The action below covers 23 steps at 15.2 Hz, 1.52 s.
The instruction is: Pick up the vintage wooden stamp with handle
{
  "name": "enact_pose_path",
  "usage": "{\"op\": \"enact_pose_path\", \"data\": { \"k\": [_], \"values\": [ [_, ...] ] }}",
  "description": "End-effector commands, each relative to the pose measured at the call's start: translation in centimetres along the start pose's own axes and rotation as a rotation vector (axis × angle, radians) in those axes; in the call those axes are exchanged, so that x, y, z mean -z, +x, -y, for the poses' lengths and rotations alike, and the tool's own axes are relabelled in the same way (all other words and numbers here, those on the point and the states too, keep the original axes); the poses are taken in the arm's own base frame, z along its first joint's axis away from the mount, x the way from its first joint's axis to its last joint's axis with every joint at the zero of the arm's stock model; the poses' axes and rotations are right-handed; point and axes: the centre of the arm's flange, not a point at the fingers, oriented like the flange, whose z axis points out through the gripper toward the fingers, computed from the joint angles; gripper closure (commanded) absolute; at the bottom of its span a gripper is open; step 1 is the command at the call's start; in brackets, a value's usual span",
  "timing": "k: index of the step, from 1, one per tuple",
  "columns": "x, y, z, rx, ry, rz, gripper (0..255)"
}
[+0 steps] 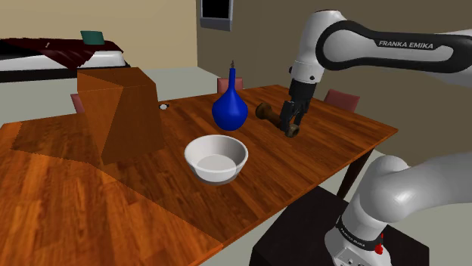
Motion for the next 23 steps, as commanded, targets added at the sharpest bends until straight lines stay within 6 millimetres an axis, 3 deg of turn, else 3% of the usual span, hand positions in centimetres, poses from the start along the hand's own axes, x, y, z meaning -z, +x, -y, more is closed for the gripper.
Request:
{"op": "enact_pose_path", "data": {
  "k": [1, 23],
  "values": [
    [0.0, 0.0, 0.0, 0.000, 0.000, 0.000, 0],
    [-6.2, 17.2, -22.6, -0.101, 0.007, 0.000, 0]
  ]
}}
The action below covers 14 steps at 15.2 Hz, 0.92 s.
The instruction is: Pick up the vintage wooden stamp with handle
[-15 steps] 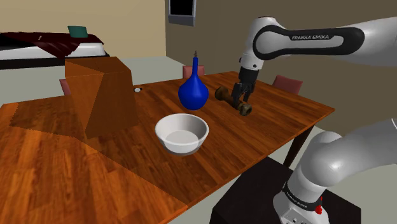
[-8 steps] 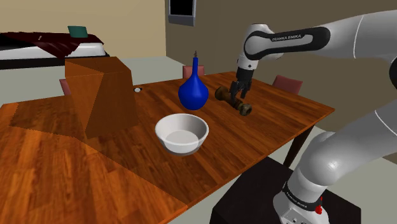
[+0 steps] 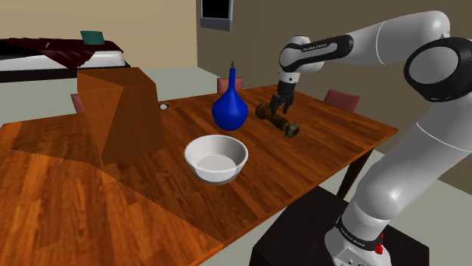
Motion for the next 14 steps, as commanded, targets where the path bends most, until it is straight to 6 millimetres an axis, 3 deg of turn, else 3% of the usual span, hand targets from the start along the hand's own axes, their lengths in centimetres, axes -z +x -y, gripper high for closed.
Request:
{"op": "enact_pose_path", "data": {
  "k": [1, 5, 14],
  "values": [
    [-0.8, 1.9, -2.0, -0.009, 0.000, 0.000, 0],
    [-1.9, 5.1, -6.1, -0.027, 0.001, 0.000, 0],
    [-6.0, 5.3, -6.7, -0.029, 0.001, 0.000, 0]
  ]
}}
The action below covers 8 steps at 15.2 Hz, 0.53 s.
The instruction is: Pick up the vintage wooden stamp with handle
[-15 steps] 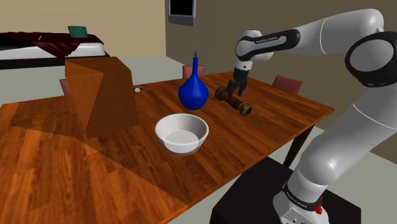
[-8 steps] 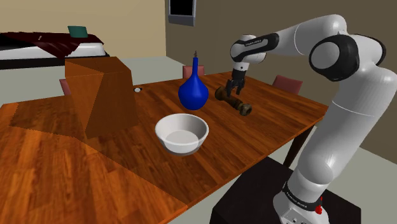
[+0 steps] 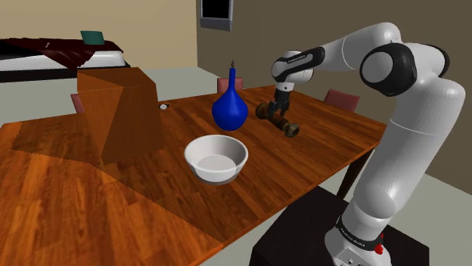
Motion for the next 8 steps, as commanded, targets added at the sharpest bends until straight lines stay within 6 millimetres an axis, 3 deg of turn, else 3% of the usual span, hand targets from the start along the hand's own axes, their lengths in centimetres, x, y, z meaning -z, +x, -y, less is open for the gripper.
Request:
{"op": "enact_pose_path", "data": {
  "k": [1, 2, 8],
  "values": [
    [-0.33, 0.04, -0.04, 0.000, 0.000, -0.001, 0],
    [-0.31, 0.07, -0.02, 0.000, 0.000, -0.001, 255],
    [-0.30, 0.07, -0.03, 0.000, 0.000, -0.001, 255]
  ]
}}
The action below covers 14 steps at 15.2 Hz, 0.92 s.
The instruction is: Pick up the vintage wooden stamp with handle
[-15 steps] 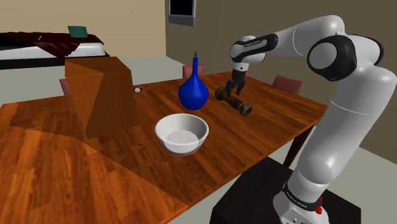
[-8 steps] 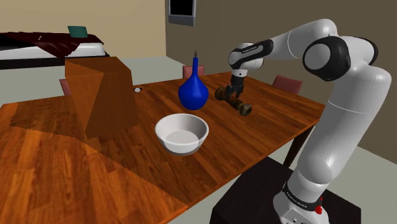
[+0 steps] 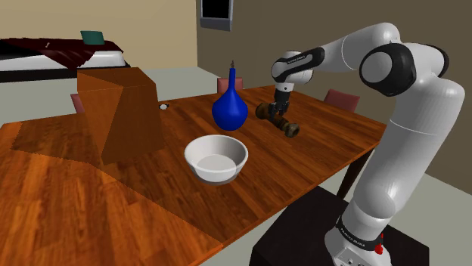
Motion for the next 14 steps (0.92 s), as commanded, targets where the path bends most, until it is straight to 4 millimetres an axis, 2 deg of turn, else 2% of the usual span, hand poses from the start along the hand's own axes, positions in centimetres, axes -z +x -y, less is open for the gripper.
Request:
{"op": "enact_pose_path", "data": {
  "k": [1, 3, 14],
  "values": [
    [-0.1, 0.0, 0.0, 0.001, 0.000, 0.001, 255],
    [-0.1, 0.0, 0.0, 0.001, 0.000, 0.001, 255],
    [5.7, 0.0, 0.5, 0.001, 0.000, 0.001, 255]
  ]
}}
